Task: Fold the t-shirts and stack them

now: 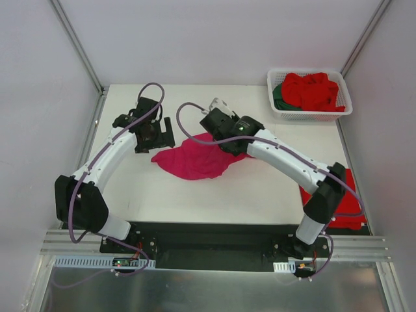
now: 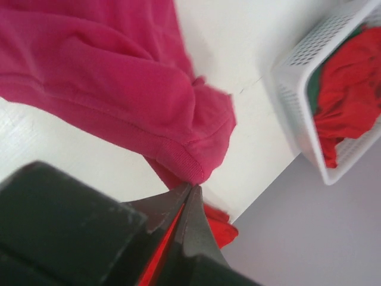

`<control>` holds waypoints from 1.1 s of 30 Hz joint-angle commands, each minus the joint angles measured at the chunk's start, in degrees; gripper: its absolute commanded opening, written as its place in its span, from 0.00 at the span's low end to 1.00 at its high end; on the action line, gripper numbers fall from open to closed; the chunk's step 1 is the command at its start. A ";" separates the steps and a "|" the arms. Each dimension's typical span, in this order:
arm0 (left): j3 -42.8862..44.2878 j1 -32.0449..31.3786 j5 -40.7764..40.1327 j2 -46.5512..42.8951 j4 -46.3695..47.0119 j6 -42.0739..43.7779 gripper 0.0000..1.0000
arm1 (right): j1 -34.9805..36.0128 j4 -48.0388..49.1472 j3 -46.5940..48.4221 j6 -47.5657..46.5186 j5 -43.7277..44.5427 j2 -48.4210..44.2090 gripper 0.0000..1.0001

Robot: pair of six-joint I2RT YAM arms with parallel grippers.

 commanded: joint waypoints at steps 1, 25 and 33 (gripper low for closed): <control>3.51 -0.59 2.45 1.70 0.36 -1.11 1.00 | 0.62 15.01 2.20 -7.18 6.03 -7.16 0.01; 26.79 -0.68 9.91 26.46 4.23 -3.66 0.99 | 6.50 45.34 7.22 -30.38 6.12 -8.39 0.01; 30.85 2.84 14.23 31.67 7.74 -5.42 0.99 | 8.44 68.36 1.15 -40.31 -1.16 -12.35 0.01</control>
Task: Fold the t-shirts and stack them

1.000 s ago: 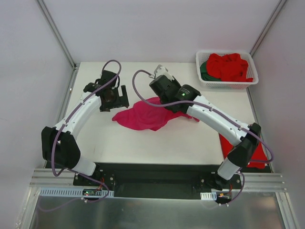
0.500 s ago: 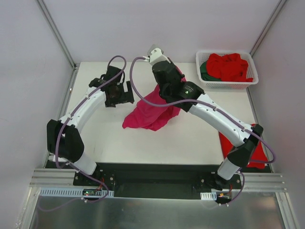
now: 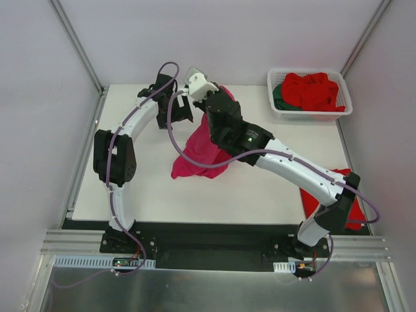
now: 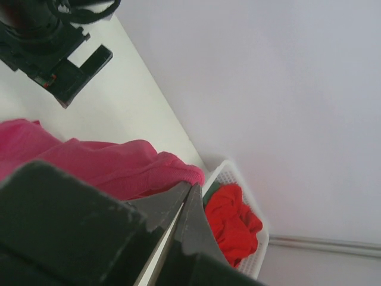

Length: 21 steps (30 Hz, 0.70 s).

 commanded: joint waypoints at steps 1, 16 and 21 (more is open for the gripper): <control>2.52 1.79 2.53 -0.08 1.97 -1.34 0.99 | 0.70 20.12 -1.32 -8.14 -5.48 -4.84 0.01; -6.69 5.22 15.98 4.49 10.76 -7.93 0.99 | 1.41 59.57 7.29 -30.83 -18.48 1.94 0.01; -7.49 5.13 18.18 3.70 12.17 -8.28 0.99 | 2.19 68.63 11.15 -33.46 -22.27 2.37 0.01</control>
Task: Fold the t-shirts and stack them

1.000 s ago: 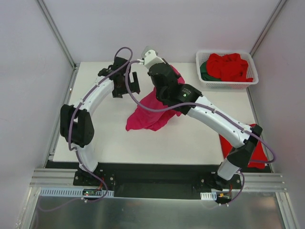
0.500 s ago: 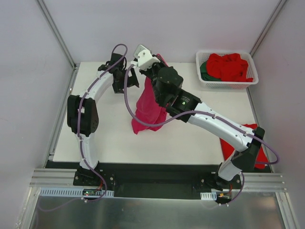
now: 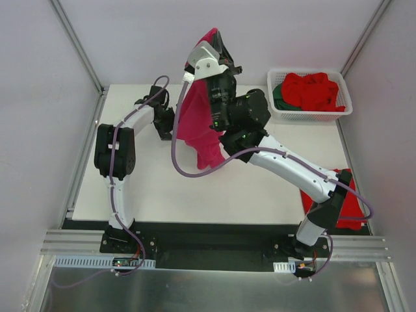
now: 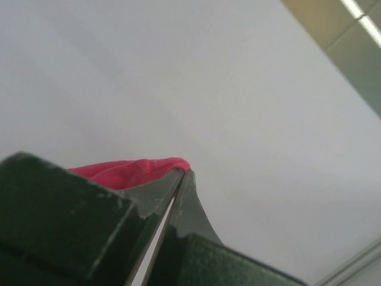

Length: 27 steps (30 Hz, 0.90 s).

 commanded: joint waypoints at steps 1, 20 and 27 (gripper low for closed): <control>0.00 -0.20 4.04 -2.05 3.60 -1.68 0.99 | 1.17 19.69 6.20 -6.45 -6.49 -0.95 0.01; -0.80 -1.96 10.25 0.22 19.48 -13.43 0.99 | 5.74 32.37 5.93 -16.31 -15.64 -0.69 0.01; 1.32 -3.63 28.17 7.87 46.32 -31.18 0.99 | 6.36 30.79 2.86 -14.99 -13.80 -0.69 0.01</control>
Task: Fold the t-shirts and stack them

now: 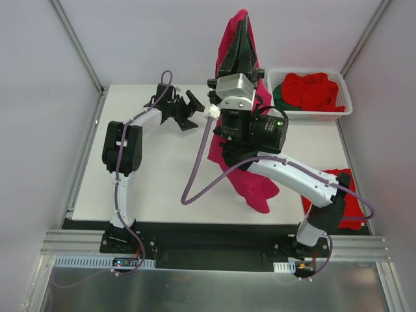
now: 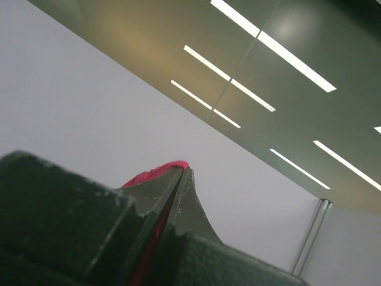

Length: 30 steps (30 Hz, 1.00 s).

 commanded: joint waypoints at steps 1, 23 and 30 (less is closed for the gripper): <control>-0.60 -1.60 15.00 3.63 26.16 -16.61 1.00 | 0.46 1.47 -1.60 0.92 -0.22 -0.71 0.01; -20.91 7.98 1.13 -22.02 14.79 -1.27 0.99 | -0.86 -5.14 0.68 13.00 8.47 6.68 0.01; -21.27 7.89 2.62 -19.48 14.61 -1.00 0.99 | -3.22 -1.34 -9.49 -7.15 22.60 -1.38 0.01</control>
